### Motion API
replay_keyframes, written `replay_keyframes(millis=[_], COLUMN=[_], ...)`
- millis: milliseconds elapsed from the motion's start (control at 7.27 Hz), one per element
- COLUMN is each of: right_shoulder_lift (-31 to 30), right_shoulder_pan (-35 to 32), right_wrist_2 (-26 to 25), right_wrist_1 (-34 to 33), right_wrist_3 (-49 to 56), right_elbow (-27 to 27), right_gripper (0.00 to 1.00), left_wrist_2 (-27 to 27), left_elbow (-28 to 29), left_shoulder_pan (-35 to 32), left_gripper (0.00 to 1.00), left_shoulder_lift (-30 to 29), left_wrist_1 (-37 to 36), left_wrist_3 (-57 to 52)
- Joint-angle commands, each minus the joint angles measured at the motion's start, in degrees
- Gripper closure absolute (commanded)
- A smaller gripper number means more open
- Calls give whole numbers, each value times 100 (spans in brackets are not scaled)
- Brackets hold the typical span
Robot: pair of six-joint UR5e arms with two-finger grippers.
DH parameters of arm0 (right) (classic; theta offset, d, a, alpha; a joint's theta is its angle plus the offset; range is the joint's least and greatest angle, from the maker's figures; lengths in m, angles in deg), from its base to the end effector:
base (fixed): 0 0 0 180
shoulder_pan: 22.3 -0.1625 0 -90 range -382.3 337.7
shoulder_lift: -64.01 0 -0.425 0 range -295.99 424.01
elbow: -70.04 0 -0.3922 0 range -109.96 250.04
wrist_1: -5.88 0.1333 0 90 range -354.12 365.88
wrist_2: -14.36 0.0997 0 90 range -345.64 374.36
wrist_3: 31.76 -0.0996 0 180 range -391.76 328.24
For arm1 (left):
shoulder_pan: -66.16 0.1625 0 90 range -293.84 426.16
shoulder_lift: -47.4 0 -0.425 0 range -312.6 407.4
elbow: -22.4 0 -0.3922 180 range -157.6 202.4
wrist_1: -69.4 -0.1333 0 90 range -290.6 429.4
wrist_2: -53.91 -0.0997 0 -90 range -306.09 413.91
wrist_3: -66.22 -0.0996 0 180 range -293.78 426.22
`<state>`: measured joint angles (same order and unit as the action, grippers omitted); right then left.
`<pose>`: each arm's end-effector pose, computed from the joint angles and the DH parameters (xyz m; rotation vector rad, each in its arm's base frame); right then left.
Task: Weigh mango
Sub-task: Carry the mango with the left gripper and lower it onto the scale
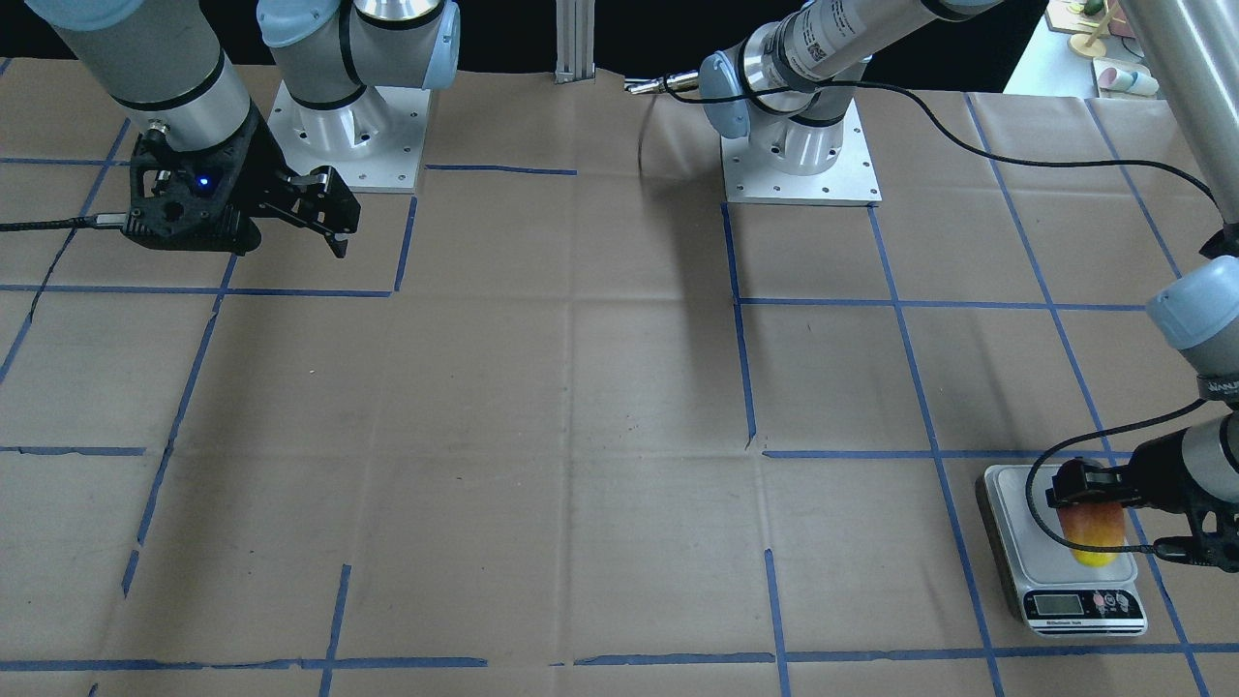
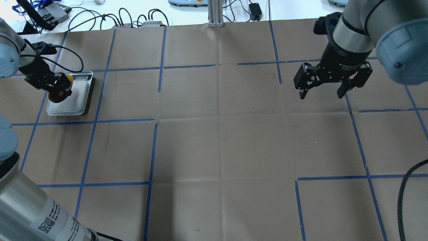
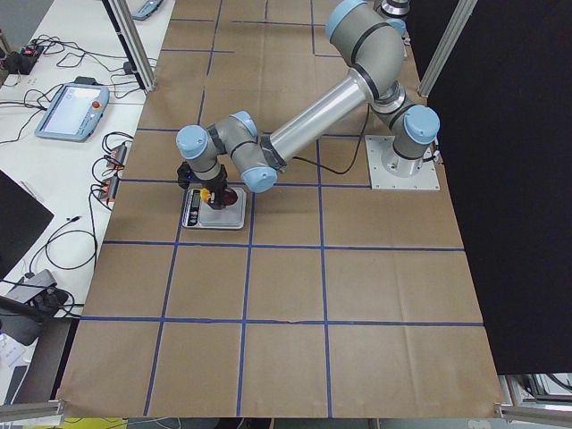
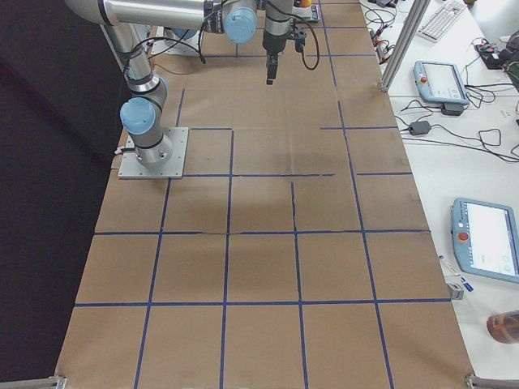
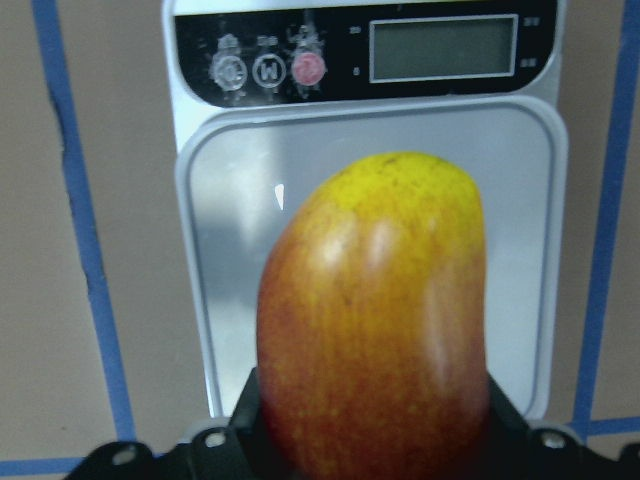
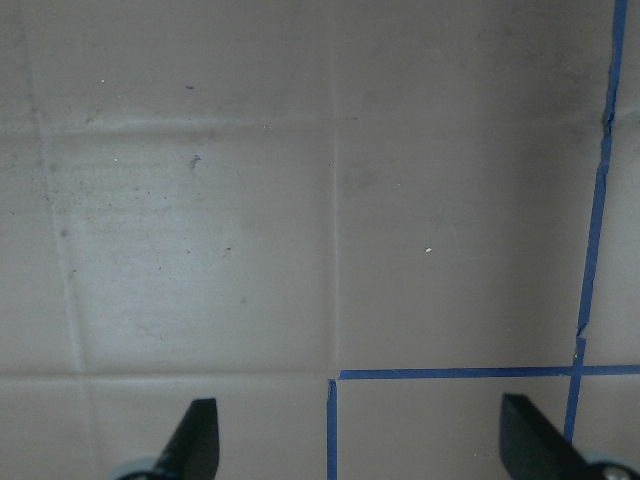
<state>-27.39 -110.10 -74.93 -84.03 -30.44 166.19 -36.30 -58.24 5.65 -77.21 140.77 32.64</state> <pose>0.1163 -0.4762 0.4472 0.0248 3.1238 0.1314 0.2208 -0.6605 0.2346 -0.1102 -3.0784 -0.1548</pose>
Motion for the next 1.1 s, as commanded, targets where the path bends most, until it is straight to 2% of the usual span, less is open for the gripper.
replay_keyframes(millis=[0,138,275,412,550,688,825,962], right_shoulder_lift=[0,0,0,0,0,0,0,0], right_shoulder_pan=[0,0,0,0,0,0,0,0], right_wrist_2=[0,0,0,0,0,0,0,0], right_wrist_1=[0,0,0,0,0,0,0,0], right_wrist_3=[0,0,0,0,0,0,0,0], right_elbow=[0,0,0,0,0,0,0,0], right_gripper=[0,0,0,0,0,0,0,0], left_wrist_2=[12,12,12,12,12,12,3,-5], left_elbow=[-13,-13,-13,-13,-13,-13,-22,-22], left_shoulder_pan=[-5,3,4,4,4,4,4,4], left_gripper=[75,73,48,31,20,12,12,2], left_shoulder_lift=[-55,-55,-55,-55,-55,-55,-46,-38], left_wrist_1=[-132,-132,-141,-132,-141,-132,-132,-132], left_wrist_3=[1,1,-8,-8,-8,1,-8,-8])
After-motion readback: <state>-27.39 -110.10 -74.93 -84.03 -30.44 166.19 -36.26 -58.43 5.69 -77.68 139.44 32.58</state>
